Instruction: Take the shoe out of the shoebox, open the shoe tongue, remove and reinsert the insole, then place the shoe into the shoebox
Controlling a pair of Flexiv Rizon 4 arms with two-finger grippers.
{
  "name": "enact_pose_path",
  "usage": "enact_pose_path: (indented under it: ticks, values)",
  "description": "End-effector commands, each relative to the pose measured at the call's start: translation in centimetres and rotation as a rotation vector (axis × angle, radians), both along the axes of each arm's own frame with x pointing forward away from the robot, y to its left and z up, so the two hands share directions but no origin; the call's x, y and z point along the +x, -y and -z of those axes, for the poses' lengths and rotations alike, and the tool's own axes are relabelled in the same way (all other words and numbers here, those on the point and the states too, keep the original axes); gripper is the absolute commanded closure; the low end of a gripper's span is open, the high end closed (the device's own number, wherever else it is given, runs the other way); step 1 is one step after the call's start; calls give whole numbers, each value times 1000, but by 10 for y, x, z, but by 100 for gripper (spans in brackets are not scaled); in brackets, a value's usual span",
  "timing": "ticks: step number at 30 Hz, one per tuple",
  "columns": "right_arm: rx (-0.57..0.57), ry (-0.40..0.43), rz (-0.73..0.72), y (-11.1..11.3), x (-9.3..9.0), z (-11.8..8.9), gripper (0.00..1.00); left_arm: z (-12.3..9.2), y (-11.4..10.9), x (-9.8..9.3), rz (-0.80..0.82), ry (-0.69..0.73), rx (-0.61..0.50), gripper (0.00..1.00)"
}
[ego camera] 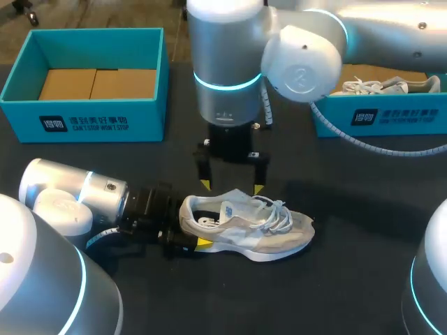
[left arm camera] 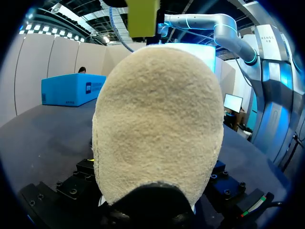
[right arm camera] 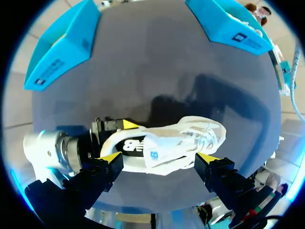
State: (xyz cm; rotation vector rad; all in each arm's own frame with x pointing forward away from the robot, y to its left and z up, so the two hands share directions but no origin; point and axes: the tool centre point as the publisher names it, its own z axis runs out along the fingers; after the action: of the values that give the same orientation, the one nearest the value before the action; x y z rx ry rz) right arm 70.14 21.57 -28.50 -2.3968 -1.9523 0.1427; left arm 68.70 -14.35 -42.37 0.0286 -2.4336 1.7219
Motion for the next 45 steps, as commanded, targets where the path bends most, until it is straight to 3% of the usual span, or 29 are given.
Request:
enact_pose_path:
  ticks: [1, 8, 16, 27, 45]
  values:
    - [-55, 12, 111, -15, -7, 4, 0, 2, -1, 0, 0, -1, 2, 100]
    - [-59, -12, 113, -20, -9, 5, 0, 2, -1, 0, 0, -1, 2, 100]
    - [-292, -47, 109, -42, -20, 15, 0, 2, -1, 0, 0, -1, 2, 100]
    - [-317, -6, 112, -19, -19, 33, 0, 2, -1, 0, 0, -1, 2, 100]
    - [-440, 69, 155, -6, -27, 48, 0, 2, -1, 0, 0, -1, 2, 100]
